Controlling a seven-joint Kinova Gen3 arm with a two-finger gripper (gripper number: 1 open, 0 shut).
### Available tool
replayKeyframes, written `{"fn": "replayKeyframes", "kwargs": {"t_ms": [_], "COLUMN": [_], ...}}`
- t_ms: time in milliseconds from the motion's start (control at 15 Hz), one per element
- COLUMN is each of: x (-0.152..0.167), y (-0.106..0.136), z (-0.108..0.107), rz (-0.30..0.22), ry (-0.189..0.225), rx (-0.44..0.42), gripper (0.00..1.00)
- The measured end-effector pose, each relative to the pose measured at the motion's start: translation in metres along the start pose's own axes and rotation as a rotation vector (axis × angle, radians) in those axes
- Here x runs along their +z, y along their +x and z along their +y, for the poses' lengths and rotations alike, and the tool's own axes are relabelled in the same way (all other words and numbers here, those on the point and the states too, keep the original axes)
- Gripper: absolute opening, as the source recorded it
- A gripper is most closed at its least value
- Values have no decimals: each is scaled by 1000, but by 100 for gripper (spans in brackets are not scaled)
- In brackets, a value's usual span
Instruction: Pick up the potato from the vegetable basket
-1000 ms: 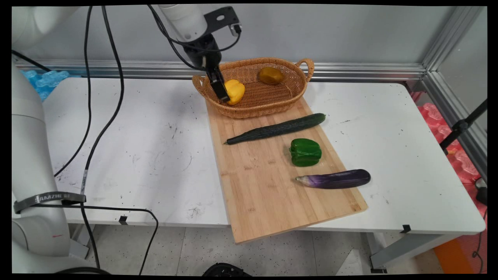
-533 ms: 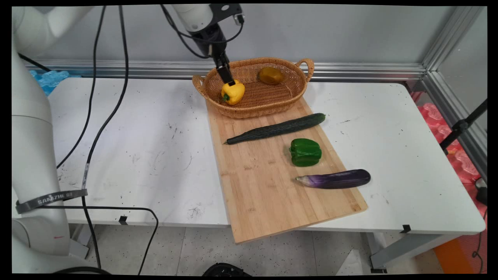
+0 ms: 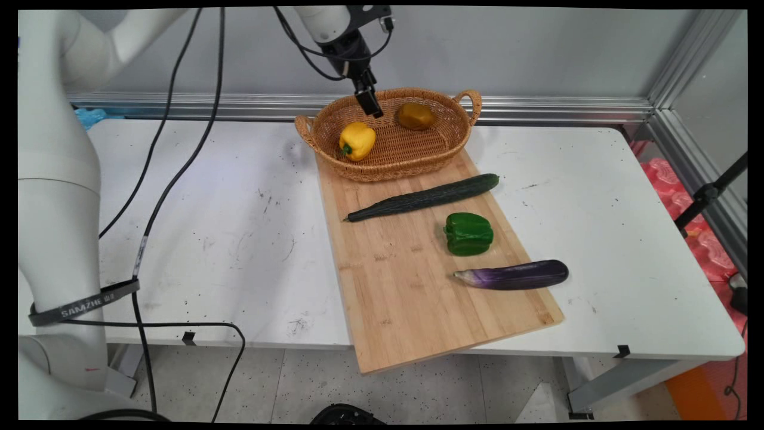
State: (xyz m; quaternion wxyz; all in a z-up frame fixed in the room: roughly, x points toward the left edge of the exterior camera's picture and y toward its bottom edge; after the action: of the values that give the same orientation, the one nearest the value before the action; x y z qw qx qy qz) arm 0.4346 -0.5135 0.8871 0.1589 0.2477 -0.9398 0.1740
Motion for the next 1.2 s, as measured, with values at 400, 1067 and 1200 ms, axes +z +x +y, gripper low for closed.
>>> {"fn": "replayKeyframes", "kwargs": {"t_ms": [400,1067,1200], "x": [40,90,98], "y": [16,26,26], "z": [-24,-40,-42], "rz": [64,136,146], "ry": [-29,-44,-43], "rx": [69,114,117], "gripper": [100,100,100]}}
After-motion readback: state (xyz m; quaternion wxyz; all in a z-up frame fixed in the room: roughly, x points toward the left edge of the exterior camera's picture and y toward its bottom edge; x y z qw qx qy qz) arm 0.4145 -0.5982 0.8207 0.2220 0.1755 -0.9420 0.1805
